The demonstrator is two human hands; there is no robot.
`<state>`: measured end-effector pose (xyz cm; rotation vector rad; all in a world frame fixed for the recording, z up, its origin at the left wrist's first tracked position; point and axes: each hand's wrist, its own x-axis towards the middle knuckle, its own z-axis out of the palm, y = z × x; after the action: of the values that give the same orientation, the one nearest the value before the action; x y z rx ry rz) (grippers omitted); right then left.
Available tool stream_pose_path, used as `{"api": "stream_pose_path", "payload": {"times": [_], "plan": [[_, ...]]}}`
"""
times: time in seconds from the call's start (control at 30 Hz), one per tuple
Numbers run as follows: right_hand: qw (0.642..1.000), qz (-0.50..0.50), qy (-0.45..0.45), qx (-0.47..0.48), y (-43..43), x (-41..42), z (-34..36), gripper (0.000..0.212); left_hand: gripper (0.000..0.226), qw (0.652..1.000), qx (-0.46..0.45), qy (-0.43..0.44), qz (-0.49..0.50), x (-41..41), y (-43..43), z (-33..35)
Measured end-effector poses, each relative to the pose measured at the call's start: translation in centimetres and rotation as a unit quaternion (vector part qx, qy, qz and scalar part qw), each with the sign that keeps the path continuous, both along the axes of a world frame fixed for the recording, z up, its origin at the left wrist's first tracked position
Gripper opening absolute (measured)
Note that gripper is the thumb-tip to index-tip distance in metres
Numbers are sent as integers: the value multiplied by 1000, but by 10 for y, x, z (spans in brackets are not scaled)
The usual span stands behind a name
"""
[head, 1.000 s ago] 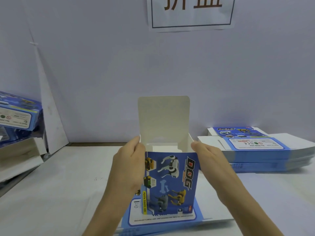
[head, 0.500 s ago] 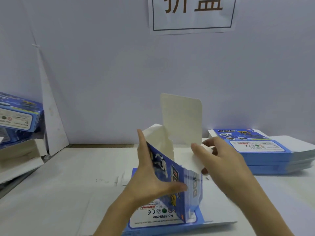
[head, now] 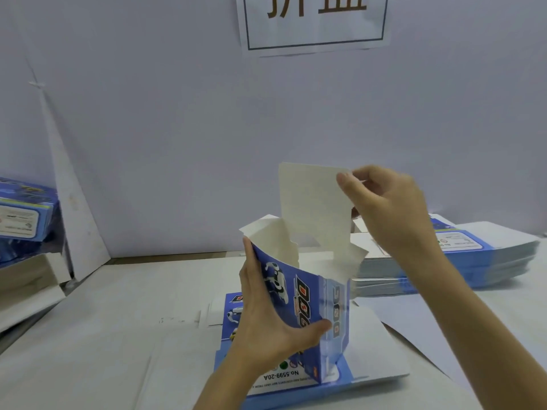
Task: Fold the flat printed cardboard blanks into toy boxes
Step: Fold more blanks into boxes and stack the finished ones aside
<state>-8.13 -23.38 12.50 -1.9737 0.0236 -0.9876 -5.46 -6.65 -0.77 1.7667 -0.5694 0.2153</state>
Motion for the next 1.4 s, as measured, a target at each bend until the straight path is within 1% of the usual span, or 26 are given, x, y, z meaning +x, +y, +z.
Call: {"api": "stream_pose_path", "payload": {"times": [0.07, 0.13, 0.2, 0.27, 0.33, 0.37, 0.4, 0.43, 0.47, 0.5, 0.6, 0.67, 0.73, 0.8, 0.83, 0.9, 0.93, 1.0, 1.03, 1.07, 1.1, 1.13, 1.17, 1.23, 1.33, 1.4], "plan": [[999, 1, 9, 52, -10, 11, -1, 22, 130, 1000, -8, -2, -8, 0, 0, -1], [988, 14, 49, 147, -21, 19, -8, 21, 132, 1000, -6, -4, -15, -1, 0, -2], [958, 29, 118, 259, -30, 22, -21, 20, 134, 1000, -7, -4, -21, -2, -1, -2], [890, 75, 211, 397, -37, 22, -44, 24, 136, 1000, -19, -10, -19, -1, 0, -2], [781, 161, 317, 514, -43, 17, -71, 25, 136, 1000, -24, -17, -8, -1, -1, -3], [728, 207, 359, 547, -42, 12, -80, 24, 136, 1000, -22, -21, -5, -1, -2, -4], [693, 245, 385, 558, -42, 8, -86, 22, 135, 1000, -18, -26, -5, -1, -3, -4], [681, 271, 394, 554, -42, 5, -89, 20, 135, 999, -14, -30, -6, -1, -3, -5], [687, 279, 394, 542, -44, 4, -88, 18, 135, 999, -13, -31, -7, 0, -3, -6], [710, 268, 386, 524, -44, 4, -83, 17, 135, 999, -15, -30, -9, 0, -3, -6], [824, 177, 300, 446, -44, 13, -59, 16, 133, 999, -23, -28, -16, 0, -1, -6], [885, 140, 223, 383, -43, 17, -37, 12, 131, 1000, -17, -18, -14, 1, -1, -5], [929, 130, 162, 307, -41, 17, -16, 12, 130, 1000, -3, -14, -6, 1, -1, -5], [958, 100, 141, 229, -38, 17, -6, 9, 130, 1000, 7, -14, -2, 1, -2, -5], [963, 85, 147, 212, -37, 18, -7, 5, 132, 1000, 5, -14, -4, 1, -1, -5], [944, 86, 201, 246, -39, 20, -19, 2, 135, 1000, -7, -12, -13, 2, 0, -5], [919, 97, 249, 291, -41, 20, -30, 4, 135, 1000, -11, -12, -12, 2, 0, -5], [831, 148, 331, 423, -44, 15, -52, 7, 135, 1000, -11, -14, -5, 1, -1, -4], [780, 173, 347, 491, -45, 13, -62, 5, 134, 1000, -10, -14, -3, 0, -2, -4], [744, 190, 346, 540, -45, 11, -69, 7, 134, 1000, -6, -15, -1, -1, -3, -4], [730, 200, 332, 563, -45, 9, -74, 11, 133, 1000, -1, -17, 0, -1, -4, -4], [736, 203, 310, 566, -45, 9, -75, 10, 133, 1000, 3, -17, 1, -2, -5, -4], [756, 197, 289, 554, -45, 11, -73, 6, 133, 1000, 5, -16, 2, -2, -5, -4], [809, 176, 252, 501, -43, 18, -63, 4, 132, 1000, 2, -11, 2, -2, -5, -5], [893, 146, 198, 376, -39, 29, -43, 9, 131, 1000, -5, -9, -3, -2, -3, -5], [936, 128, 148, 292, -39, 33, -34, 17, 131, 1000, -18, -3, -8, 0, -3, -5]]}}
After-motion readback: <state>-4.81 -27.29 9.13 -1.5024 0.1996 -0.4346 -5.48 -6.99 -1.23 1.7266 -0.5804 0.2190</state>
